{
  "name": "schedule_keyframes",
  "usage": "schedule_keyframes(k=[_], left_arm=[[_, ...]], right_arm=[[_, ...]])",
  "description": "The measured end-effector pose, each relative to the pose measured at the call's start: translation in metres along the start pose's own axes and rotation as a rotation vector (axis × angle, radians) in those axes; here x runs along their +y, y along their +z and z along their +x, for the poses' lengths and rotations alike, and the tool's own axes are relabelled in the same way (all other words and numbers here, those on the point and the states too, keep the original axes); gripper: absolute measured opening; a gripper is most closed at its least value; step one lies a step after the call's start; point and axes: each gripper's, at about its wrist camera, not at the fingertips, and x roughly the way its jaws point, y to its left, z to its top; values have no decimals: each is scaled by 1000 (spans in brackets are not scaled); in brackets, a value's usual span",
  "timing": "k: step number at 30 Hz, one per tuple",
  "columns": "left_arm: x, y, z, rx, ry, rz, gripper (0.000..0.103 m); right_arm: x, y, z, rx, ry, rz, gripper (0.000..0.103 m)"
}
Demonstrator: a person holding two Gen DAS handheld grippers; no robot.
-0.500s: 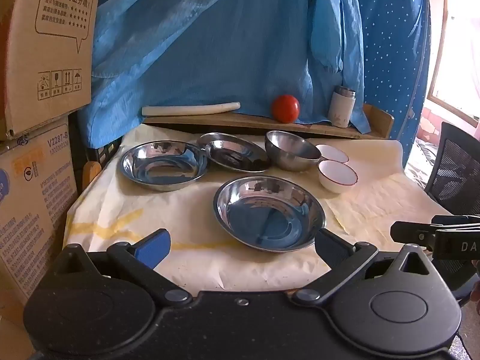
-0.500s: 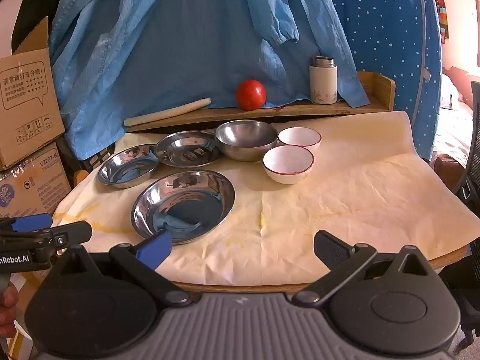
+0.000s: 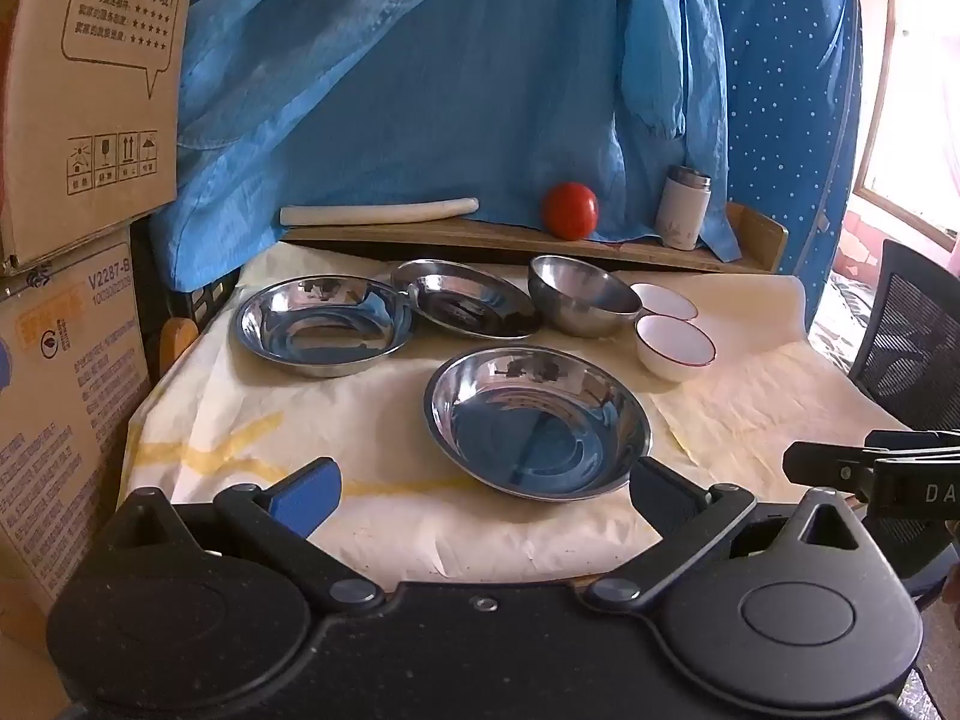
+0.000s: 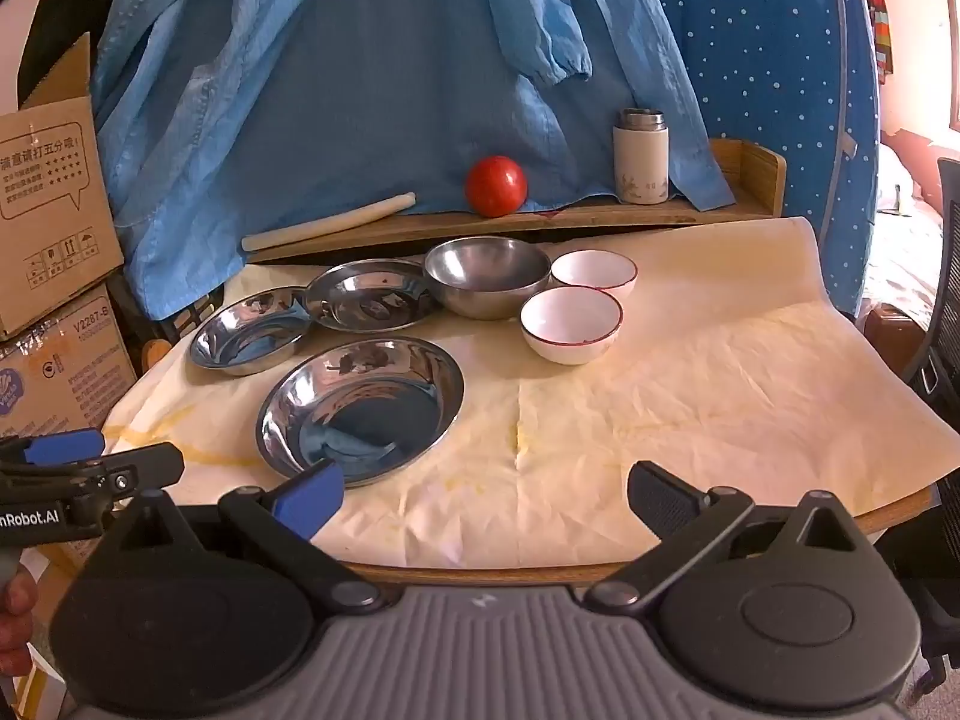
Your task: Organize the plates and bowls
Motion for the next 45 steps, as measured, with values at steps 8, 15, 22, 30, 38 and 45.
schedule_keyframes(k=[8, 15, 22, 30, 38, 45], left_arm=[[-2, -1, 1, 1, -1, 2, 102], [-2, -1, 3, 2, 0, 0, 102], [-1, 0, 3, 4, -1, -1, 102], [-1, 0, 4, 5, 1, 0, 102], [-1, 0, 4, 4, -1, -1, 102], [-1, 0, 4, 5, -1, -1, 102]], right_arm=[[0, 1, 1, 2, -3, 3, 103], [0, 1, 1, 4, -3, 3, 103], [0, 1, 1, 5, -4, 3, 103], [0, 1, 0, 5, -4, 3, 103], [0, 0, -1, 3, -4, 1, 103], [0, 0, -1, 3, -4, 1, 103]])
